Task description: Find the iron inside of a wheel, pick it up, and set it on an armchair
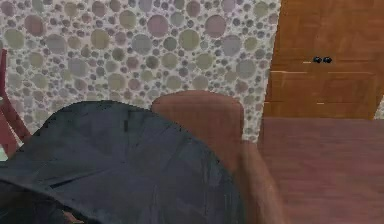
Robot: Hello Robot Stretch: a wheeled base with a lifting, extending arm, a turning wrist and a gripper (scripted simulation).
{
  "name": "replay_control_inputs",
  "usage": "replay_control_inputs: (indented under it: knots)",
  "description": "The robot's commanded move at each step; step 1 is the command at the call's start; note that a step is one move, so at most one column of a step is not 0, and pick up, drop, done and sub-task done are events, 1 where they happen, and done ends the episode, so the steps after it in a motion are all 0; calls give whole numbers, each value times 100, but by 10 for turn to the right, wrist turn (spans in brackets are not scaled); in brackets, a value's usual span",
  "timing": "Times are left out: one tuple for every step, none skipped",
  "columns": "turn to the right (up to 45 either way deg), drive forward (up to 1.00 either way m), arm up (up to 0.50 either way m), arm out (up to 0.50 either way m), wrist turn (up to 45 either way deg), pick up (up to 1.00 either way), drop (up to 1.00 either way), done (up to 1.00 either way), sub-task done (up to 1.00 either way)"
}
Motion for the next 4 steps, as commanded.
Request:
replay_control_inputs:
  knots:
    - [-450,0,0,0,0,0,0,0,0]
    - [-300,0,0,0,0,0,0,0,0]
    - [0,0,0,44,0,0,0,0,0]
    - [0,0,0,0,450,0,0,0,0]
